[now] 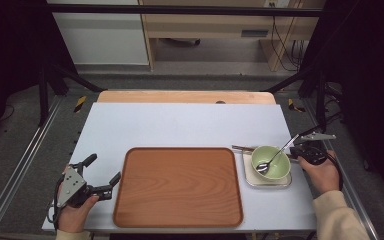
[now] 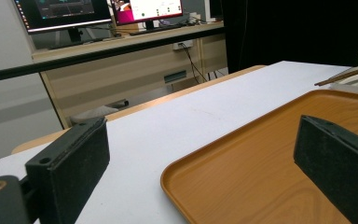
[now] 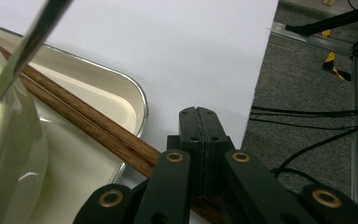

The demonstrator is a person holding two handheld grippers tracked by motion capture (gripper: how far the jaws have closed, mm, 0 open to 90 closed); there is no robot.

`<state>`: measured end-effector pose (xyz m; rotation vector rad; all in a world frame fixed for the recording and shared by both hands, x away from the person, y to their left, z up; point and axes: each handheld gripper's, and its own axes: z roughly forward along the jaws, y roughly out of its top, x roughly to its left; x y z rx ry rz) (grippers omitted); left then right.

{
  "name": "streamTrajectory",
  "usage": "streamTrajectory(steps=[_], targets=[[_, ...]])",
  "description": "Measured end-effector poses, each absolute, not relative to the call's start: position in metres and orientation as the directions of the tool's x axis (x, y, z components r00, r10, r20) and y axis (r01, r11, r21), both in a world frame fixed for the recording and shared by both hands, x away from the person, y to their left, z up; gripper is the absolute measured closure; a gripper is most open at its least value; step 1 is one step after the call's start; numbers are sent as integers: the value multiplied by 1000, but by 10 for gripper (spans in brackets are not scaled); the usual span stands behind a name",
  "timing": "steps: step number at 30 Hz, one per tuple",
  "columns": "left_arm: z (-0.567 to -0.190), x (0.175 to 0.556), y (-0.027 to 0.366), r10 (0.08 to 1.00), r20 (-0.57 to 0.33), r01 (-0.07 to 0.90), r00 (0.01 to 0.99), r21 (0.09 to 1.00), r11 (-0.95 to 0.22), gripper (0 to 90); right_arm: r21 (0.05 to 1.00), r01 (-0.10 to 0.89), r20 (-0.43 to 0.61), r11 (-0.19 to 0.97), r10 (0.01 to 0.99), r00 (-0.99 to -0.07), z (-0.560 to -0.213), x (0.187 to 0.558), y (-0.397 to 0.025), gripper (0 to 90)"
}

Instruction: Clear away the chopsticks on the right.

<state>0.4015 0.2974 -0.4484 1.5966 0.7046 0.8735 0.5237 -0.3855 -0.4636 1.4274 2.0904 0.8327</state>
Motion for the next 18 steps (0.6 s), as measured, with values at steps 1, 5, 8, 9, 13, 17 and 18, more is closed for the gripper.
streamTrajectory(steps=[1,5,8,9,13,17,18], targets=[[-448,401,297,820,168,-11,547,981,-193,30,707,651,-44,277,936,-350,-463,524,-385,900],[-449,402,297,821,172,-10,545,980,-198,31,705,653,-39,276,935,-353,-464,523,-384,900],[-449,402,297,821,171,-11,544,980,-197,31,705,648,-41,287,929,-368,-464,521,-383,900],[-449,402,297,821,171,-11,544,980,-197,31,705,648,-41,287,929,-368,-464,521,-383,900],[-449,402,297,821,174,-12,544,980,-200,31,701,649,-44,296,926,-375,-462,519,-381,900],[-449,401,297,820,179,-13,544,979,-206,31,696,650,-43,306,921,-387,-460,515,-380,900],[-449,402,297,820,178,-13,544,979,-204,31,694,645,-49,319,915,-400,-460,514,-381,900]])
